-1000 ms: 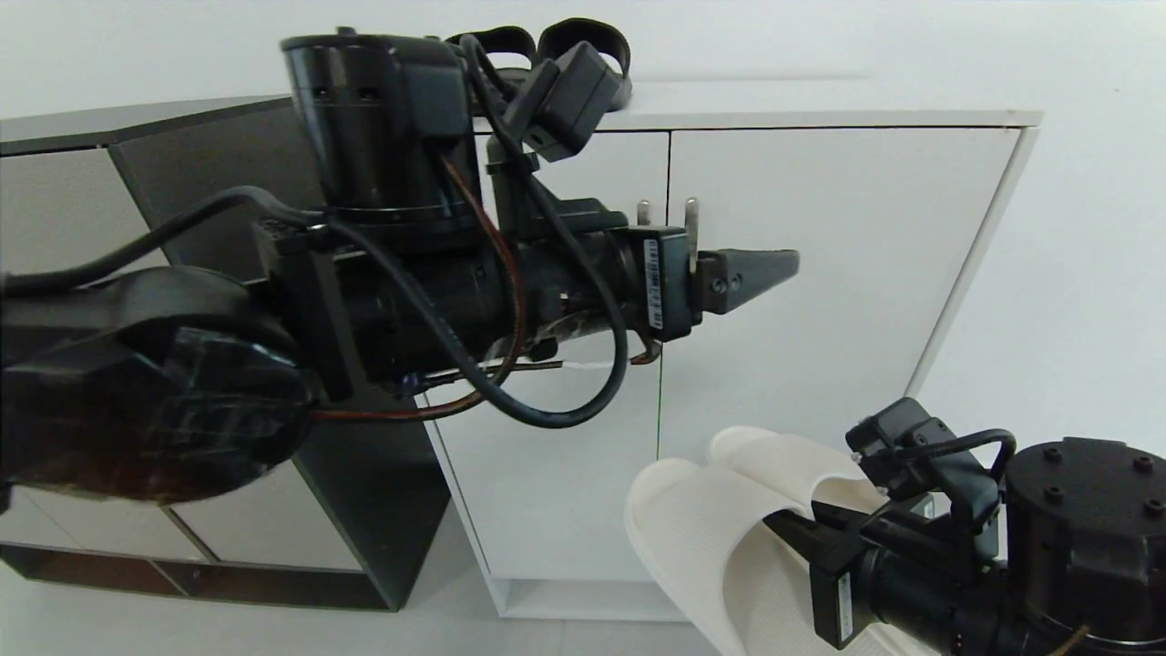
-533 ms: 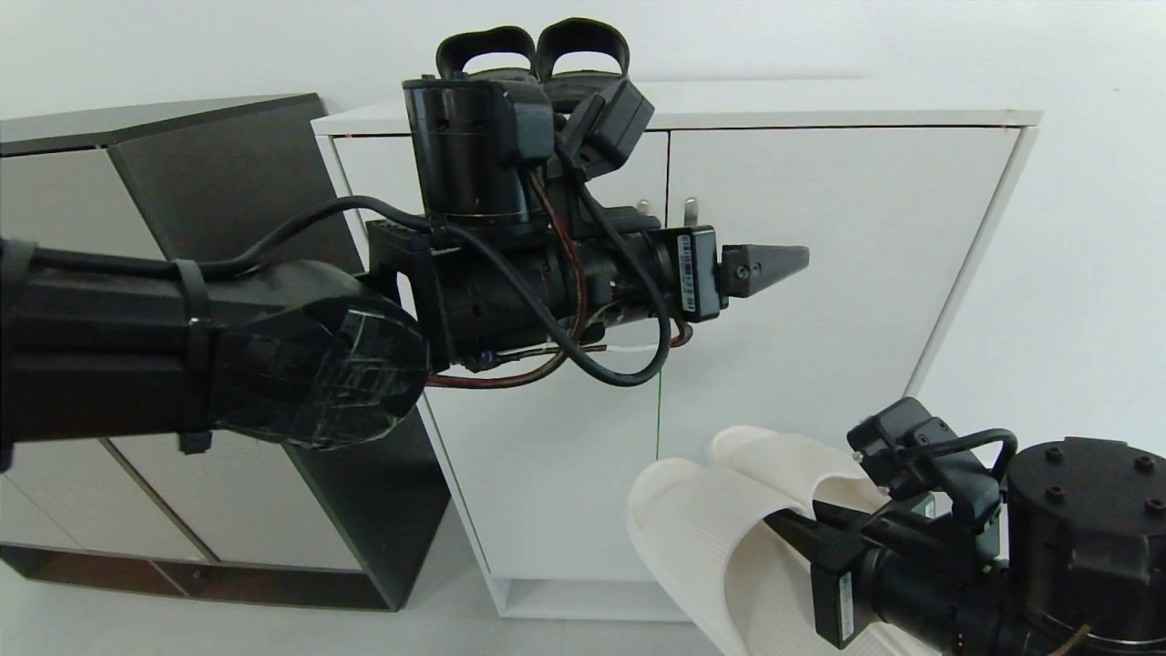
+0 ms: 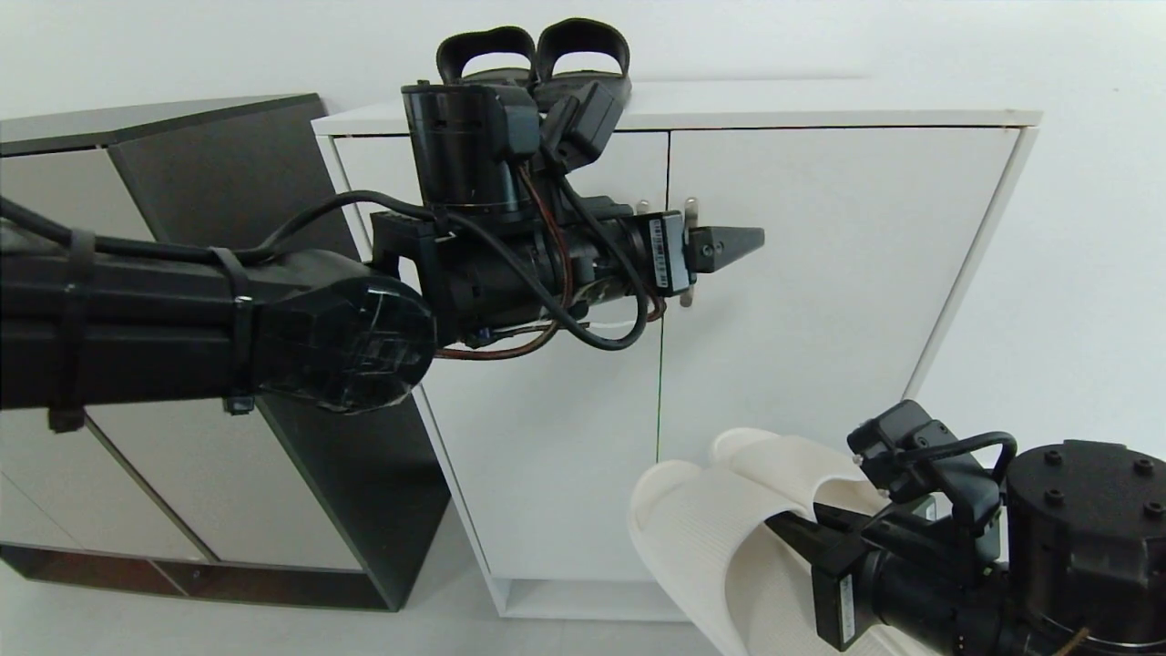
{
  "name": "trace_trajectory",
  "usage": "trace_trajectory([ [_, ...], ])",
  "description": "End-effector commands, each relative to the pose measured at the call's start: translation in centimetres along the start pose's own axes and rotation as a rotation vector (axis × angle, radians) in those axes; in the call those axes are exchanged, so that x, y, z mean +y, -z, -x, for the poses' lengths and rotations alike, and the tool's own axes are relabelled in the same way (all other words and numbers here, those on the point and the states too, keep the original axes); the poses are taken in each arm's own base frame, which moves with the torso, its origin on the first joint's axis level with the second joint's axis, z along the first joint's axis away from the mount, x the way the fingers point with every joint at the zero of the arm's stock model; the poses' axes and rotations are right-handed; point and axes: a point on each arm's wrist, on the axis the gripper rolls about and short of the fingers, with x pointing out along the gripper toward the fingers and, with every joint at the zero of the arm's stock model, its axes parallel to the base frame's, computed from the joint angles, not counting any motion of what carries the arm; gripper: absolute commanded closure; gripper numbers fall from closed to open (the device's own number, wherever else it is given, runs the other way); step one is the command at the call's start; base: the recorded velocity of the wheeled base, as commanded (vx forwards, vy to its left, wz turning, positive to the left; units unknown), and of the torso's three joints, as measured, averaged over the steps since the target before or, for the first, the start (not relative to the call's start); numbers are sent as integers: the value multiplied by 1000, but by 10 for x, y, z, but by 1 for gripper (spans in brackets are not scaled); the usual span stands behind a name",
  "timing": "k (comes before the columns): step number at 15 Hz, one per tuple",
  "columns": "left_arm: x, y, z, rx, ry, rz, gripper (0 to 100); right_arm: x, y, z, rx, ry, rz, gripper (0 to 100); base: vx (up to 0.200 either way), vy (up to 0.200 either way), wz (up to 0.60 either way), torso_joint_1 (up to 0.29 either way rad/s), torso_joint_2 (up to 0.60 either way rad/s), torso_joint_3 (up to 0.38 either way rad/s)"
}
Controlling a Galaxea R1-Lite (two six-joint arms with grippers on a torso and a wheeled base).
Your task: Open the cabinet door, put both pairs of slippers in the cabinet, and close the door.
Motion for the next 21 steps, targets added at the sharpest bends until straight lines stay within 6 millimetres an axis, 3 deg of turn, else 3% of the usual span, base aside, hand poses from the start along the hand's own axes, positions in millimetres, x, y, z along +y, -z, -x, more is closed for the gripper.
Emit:
trace_trajectory([
  [1, 7, 7, -11, 13, -8, 4, 0, 0, 0, 0, 2, 0, 1, 100, 0, 0, 0, 0, 0, 0],
  [8, 21, 17, -35, 17, -18, 8, 0, 0, 2, 0, 6, 0, 2, 100, 0, 0, 0, 0, 0, 0],
  [9, 20, 16, -35, 15, -16, 7, 100, 0, 2, 0, 9, 1, 3, 100, 0, 0, 0, 0, 0, 0],
  [13, 18, 13, -31, 8, -13, 6, 100, 0, 3, 2, 13, -20, 3, 100, 0, 0, 0, 0, 0, 0],
  [15, 12, 12, -21, 14, -5, 6, 100, -1, 7, 10, 28, -110, 4, 100, 0, 0, 0, 0, 0, 0],
  [17, -2, 13, -9, 22, 22, 5, 100, -3, 8, 27, 19, -250, -2, 100, 0, 0, 0, 0, 0, 0],
  [21, -20, 21, 5, 14, 60, 1, 100, -5, 13, 33, 29, -279, 34, 100, 0, 0, 0, 0, 0, 0],
])
